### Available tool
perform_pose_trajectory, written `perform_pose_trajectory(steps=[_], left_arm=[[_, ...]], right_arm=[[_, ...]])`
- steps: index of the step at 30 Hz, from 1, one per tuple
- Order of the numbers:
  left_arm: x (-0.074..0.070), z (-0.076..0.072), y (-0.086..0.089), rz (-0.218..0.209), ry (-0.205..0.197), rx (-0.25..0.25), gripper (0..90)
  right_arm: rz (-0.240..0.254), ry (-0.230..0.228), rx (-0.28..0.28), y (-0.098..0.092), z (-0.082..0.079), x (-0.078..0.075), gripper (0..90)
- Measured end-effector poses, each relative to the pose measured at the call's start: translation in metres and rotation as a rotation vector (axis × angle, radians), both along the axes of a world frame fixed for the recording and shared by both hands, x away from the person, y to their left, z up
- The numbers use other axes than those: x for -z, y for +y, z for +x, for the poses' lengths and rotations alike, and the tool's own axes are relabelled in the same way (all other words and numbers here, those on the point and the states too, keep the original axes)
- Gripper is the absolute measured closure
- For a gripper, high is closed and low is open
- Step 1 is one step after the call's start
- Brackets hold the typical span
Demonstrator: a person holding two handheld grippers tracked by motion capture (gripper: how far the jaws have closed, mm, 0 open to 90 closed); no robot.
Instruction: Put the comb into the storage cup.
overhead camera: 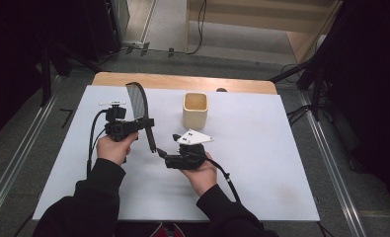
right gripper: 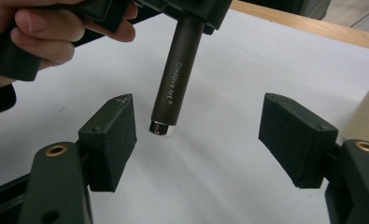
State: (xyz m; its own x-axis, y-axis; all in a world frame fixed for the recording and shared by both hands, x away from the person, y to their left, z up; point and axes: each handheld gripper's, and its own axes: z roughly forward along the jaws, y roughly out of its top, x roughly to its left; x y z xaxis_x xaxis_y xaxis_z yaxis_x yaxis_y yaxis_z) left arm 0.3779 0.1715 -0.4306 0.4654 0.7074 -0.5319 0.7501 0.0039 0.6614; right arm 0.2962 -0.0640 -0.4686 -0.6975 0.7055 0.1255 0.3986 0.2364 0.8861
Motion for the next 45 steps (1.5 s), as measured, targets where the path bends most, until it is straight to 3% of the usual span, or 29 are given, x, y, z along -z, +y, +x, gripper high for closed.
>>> perform_pose_trajectory(steps=[3,10,15,40,45], left_arm=[[0.000,0.000,0.000,0.002,0.001,0.002,72.4],[0.000,0.000,0.000,-0.007,0.002,0.005,72.3],[0.000,0.000,0.001,-0.002,0.000,0.006,72.3],[0.000,0.000,0.002,0.003,-0.007,0.004,72.3],[0.000,0.000,0.002,0.007,-0.010,0.006,72.3]], right_arm=[[-0.014,0.002,-0.006,-0.003,-0.001,0.000,25.7],[0.004,0.025,-0.033,-0.009,-0.003,-0.001,26.6],[-0.016,0.000,-0.026,-0.012,-0.007,-0.003,26.6],[-0.035,0.029,-0.032,-0.050,-0.014,0.001,27.3],[-0.031,0.053,-0.031,-0.059,-0.017,0.004,27.3]])
